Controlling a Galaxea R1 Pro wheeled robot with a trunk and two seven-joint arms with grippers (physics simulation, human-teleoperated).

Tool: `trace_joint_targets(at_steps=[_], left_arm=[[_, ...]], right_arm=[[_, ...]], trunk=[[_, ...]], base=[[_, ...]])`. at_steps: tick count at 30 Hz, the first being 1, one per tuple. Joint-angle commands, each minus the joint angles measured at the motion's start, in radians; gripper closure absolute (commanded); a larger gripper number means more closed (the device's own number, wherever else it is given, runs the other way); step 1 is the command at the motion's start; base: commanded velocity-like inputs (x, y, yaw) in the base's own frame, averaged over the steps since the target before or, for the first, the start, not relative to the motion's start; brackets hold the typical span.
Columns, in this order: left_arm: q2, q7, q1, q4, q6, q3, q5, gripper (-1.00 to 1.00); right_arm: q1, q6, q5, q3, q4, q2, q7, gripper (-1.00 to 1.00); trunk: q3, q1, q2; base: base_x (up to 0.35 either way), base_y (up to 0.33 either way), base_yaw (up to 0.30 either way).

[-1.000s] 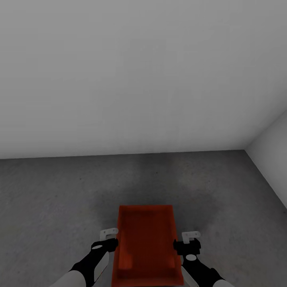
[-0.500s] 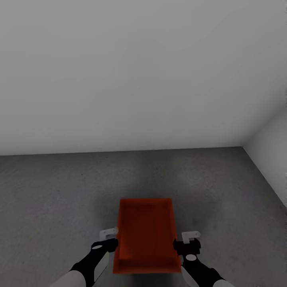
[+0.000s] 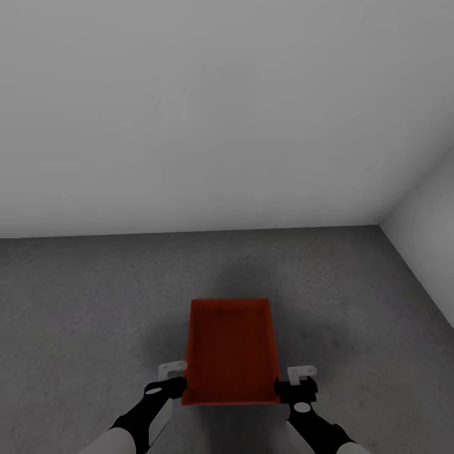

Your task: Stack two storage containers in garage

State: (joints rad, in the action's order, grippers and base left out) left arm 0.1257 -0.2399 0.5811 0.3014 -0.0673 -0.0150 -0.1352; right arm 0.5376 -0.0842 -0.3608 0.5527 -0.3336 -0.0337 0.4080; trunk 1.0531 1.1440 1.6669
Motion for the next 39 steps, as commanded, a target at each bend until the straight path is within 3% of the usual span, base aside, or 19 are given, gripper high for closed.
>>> trace_joint_targets(at_steps=[1,39], left_arm=[[0.0,-0.004,0.0,0.002,-0.005,-0.002,-0.009,-1.0],[0.0,-0.004,0.0,0.002,-0.006,-0.002,-0.009,-1.0]], right_arm=[[0.001,-0.006,-0.011,0.008,0.001,0.0,0.005,-1.0],[0.001,-0.006,-0.012,0.007,0.001,0.001,0.005,-1.0]], trunk=[[0.001,0.0,0.0],[0.001,0.0,0.0]], base=[[-0.01,0.0,0.0],[0.0,0.0,0.0]])
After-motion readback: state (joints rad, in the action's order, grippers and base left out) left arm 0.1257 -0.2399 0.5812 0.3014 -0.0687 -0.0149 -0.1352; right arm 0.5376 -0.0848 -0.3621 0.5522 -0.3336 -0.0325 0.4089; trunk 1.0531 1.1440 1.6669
